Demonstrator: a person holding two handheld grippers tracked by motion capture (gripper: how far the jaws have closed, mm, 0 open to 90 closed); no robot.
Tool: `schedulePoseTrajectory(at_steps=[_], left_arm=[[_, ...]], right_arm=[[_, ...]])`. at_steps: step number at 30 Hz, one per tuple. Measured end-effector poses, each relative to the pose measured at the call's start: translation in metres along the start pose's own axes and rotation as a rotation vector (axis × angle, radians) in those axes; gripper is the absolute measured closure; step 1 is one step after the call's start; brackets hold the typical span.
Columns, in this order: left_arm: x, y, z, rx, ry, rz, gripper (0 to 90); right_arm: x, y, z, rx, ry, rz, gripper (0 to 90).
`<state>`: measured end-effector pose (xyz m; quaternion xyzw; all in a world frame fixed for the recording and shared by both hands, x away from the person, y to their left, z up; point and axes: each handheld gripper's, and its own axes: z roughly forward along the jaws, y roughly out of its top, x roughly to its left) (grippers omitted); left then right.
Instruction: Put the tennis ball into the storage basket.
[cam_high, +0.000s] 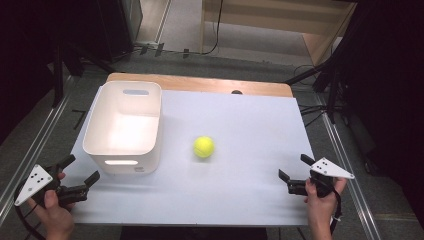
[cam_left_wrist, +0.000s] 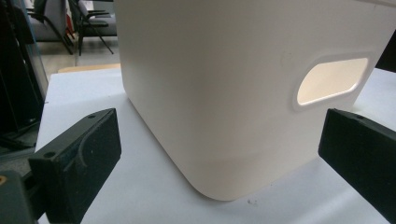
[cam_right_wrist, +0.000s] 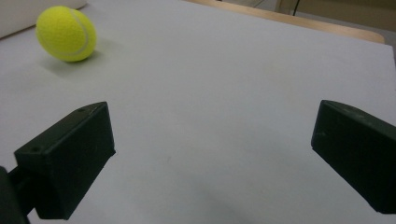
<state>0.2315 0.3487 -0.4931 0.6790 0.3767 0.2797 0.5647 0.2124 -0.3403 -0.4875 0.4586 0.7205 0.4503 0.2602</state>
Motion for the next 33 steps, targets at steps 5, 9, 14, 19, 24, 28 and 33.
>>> schedulePoseTrajectory(at_steps=[5,9,14,19,24,28,33], left_arm=[[0.000,0.000,0.000,0.000,0.001,-0.002,0.0],[-0.001,0.000,0.001,0.000,-0.002,-0.004,0.0],[0.000,0.000,0.001,0.000,-0.004,0.000,0.0],[0.000,0.000,0.000,0.000,-0.004,0.000,0.0],[-0.001,0.000,0.000,0.003,-0.005,0.004,0.0],[-0.001,0.000,0.000,-0.003,-0.007,0.003,0.0],[-0.001,0.000,0.000,0.001,-0.007,0.002,0.0]], right_arm=[[0.003,0.010,0.007,0.008,0.030,-0.004,0.0],[0.007,0.023,0.019,0.031,0.065,-0.023,0.0],[0.010,0.032,0.029,0.028,0.124,-0.010,0.0],[0.017,0.042,0.041,0.047,0.151,-0.016,0.0],[0.023,0.048,0.050,0.067,0.163,-0.033,0.0],[0.027,0.053,0.058,0.077,0.171,-0.049,0.0],[0.034,0.058,0.065,0.077,0.185,-0.054,0.0]])
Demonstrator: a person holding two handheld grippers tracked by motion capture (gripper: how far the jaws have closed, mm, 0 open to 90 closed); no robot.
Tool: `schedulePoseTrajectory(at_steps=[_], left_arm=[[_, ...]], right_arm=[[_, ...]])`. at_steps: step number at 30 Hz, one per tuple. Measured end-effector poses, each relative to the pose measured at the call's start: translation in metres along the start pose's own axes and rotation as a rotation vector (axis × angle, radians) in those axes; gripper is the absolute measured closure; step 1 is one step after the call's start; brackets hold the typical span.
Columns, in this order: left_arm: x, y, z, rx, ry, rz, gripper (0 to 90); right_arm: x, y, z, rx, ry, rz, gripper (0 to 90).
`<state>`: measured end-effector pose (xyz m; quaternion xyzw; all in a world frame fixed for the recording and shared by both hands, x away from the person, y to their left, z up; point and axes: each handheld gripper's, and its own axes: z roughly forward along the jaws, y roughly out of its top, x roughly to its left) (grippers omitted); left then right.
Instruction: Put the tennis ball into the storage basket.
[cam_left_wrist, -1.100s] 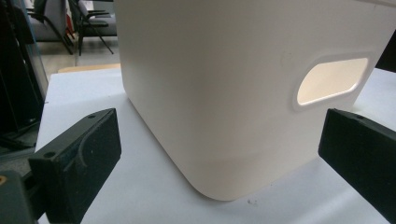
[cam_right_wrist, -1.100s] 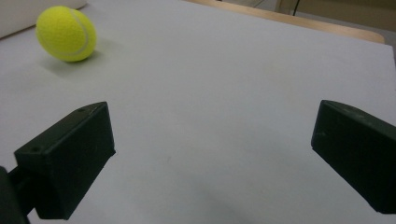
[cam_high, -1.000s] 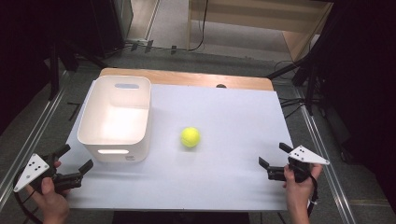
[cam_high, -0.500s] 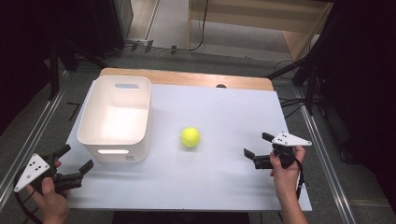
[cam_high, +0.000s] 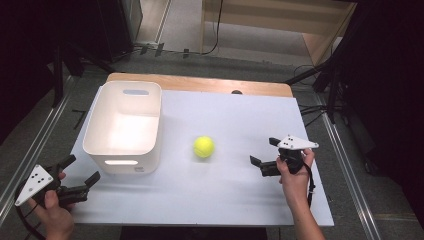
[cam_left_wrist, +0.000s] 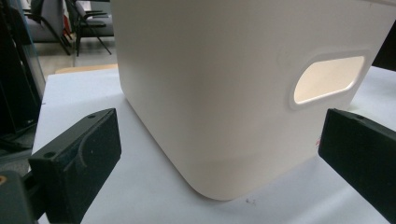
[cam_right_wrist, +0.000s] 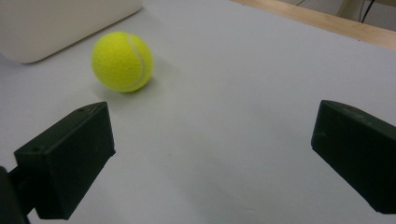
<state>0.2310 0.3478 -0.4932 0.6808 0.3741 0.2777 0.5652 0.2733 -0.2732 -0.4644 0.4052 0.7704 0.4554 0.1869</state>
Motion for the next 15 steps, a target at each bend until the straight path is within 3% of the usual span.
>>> schedulePoseTrajectory(at_steps=[15], left_arm=[[0.001,0.000,0.000,0.001,-0.002,0.001,0.0]], right_arm=[[0.014,0.021,0.024,0.034,0.039,-0.045,0.0]])
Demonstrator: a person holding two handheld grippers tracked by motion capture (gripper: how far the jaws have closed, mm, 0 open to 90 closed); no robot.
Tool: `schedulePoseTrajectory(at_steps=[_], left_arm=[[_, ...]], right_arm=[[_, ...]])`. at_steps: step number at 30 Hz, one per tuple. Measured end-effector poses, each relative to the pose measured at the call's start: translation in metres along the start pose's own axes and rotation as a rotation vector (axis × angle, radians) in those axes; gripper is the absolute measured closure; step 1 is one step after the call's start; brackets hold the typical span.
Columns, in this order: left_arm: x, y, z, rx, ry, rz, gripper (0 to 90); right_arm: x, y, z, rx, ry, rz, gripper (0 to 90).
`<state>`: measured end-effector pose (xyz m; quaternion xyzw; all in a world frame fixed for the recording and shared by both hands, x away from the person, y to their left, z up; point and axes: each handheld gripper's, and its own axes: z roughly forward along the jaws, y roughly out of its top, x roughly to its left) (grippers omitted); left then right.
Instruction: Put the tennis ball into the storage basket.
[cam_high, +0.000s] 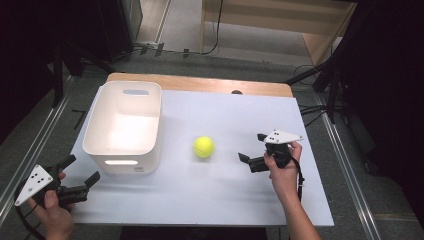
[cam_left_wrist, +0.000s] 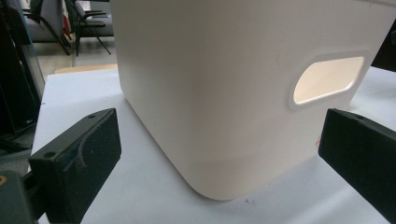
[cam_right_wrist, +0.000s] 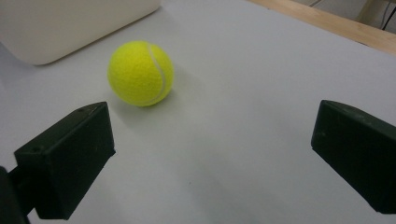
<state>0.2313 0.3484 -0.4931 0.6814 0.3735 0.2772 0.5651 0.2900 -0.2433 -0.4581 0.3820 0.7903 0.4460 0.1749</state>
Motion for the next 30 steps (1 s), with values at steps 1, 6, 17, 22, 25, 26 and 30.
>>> schedulePoseTrajectory(at_steps=[1,6,17,22,25,26,30], left_arm=[[0.000,0.000,0.000,0.000,0.000,0.000,0.0],[0.000,0.000,0.000,-0.001,0.001,-0.001,0.0],[0.000,0.000,0.001,-0.002,-0.001,-0.002,0.0],[0.000,0.000,0.001,-0.002,-0.001,-0.003,0.0],[-0.001,0.000,0.001,-0.003,-0.002,-0.004,0.0],[0.000,0.000,0.001,-0.002,-0.003,-0.003,0.0],[0.000,0.000,0.001,-0.001,-0.003,-0.003,0.0]], right_arm=[[0.001,0.003,0.003,0.005,0.005,-0.006,0.0],[0.003,0.008,0.009,0.011,0.010,-0.013,0.0],[0.010,0.019,0.023,0.037,0.036,-0.032,0.0],[0.013,0.022,0.031,0.059,0.050,-0.052,0.0],[0.017,0.024,0.037,0.071,0.061,-0.057,0.0],[0.017,0.024,0.037,0.071,0.061,-0.057,0.0],[0.019,0.027,0.042,0.086,0.071,-0.057,0.0]])
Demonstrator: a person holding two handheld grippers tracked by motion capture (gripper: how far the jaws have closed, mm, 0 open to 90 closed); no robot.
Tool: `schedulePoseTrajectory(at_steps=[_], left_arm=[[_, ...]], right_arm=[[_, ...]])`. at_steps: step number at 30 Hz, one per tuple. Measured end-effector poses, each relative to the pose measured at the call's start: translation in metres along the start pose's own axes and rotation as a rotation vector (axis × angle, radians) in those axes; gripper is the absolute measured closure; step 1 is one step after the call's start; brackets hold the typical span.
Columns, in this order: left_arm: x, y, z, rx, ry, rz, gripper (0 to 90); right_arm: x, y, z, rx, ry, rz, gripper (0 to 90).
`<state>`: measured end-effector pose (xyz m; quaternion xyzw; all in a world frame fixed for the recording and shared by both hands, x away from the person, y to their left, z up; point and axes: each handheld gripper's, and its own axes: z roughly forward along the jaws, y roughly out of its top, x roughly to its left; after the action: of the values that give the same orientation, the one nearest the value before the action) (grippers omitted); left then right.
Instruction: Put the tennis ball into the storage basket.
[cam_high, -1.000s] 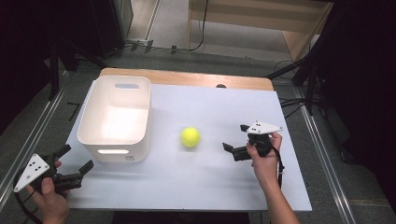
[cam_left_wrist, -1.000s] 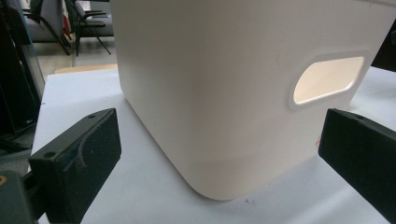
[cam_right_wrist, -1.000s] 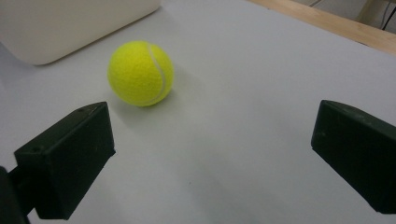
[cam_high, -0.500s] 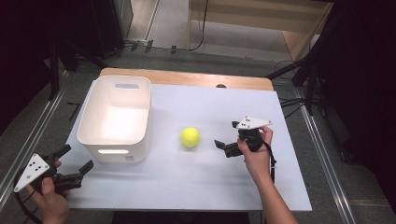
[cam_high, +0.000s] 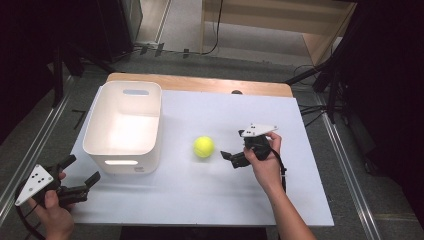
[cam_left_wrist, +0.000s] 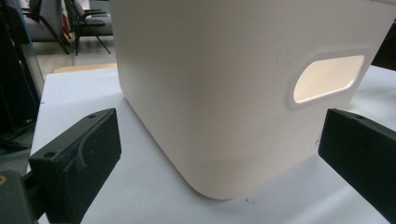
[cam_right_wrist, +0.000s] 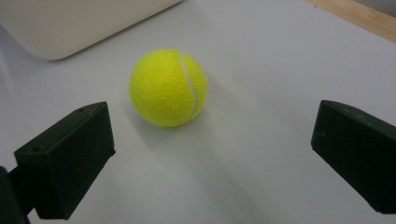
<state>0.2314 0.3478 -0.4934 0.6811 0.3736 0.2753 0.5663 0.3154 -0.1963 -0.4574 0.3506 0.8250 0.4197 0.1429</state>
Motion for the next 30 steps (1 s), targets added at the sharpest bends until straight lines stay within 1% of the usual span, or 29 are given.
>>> schedulePoseTrajectory(at_steps=[4,7,11,16,22,30], left_arm=[[0.000,0.000,0.000,0.000,-0.001,-0.001,0.0],[0.000,0.000,0.000,0.000,-0.001,-0.002,0.0],[0.000,0.000,0.000,0.000,-0.001,-0.002,0.0],[0.000,0.000,0.000,0.000,-0.002,-0.002,0.0],[0.000,0.000,0.000,0.000,-0.002,-0.002,0.0],[0.000,0.000,0.000,0.001,-0.003,-0.004,0.0]], right_arm=[[0.003,0.003,0.010,0.015,0.012,-0.005,0.0],[0.004,0.005,0.013,0.025,0.018,-0.013,0.0],[0.008,0.008,0.021,0.042,0.030,-0.021,0.0],[0.009,0.010,0.027,0.054,0.037,-0.021,0.0],[0.013,0.014,0.039,0.077,0.055,-0.036,0.0],[0.016,0.015,0.051,0.097,0.076,-0.038,0.0]])
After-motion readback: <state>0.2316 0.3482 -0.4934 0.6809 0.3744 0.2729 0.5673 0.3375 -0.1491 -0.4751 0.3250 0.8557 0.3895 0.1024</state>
